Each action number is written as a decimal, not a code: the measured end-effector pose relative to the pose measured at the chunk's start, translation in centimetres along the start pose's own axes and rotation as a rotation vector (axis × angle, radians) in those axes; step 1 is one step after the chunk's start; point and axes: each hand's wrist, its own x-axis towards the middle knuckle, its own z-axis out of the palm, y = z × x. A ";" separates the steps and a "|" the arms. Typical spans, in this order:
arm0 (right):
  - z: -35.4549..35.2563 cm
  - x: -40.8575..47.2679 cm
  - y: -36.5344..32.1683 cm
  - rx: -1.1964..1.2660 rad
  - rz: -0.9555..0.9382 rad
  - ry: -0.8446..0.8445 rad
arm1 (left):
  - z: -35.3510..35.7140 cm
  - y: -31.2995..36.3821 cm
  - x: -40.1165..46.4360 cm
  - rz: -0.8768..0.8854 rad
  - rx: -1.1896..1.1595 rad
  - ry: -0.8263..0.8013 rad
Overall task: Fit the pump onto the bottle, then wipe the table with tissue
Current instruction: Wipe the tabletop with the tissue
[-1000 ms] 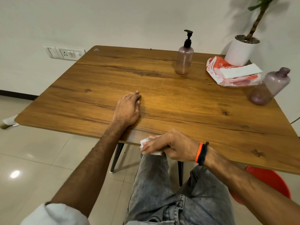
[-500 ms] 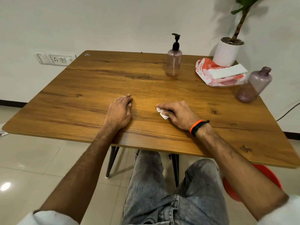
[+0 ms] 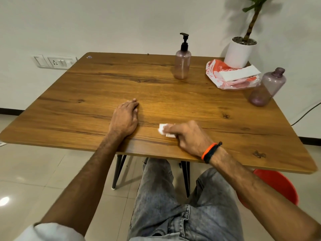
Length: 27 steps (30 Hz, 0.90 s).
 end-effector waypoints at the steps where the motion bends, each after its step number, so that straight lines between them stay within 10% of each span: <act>1: 0.3 -1.0 -0.7 0.050 -0.071 0.007 | 0.0 0.0 0.0 -0.002 0.000 0.001; 8: 0.2 -2.3 -1.4 0.388 -0.099 0.087 | 0.0 0.1 0.0 -0.001 -0.001 -0.007; 16: -2.1 2.6 4.3 -0.003 0.177 0.116 | 0.0 0.1 -0.1 0.006 -0.021 -0.003; 27: 0.9 -5.4 -2.3 0.118 -0.185 0.021 | 0.3 -0.1 0.0 0.007 0.000 0.018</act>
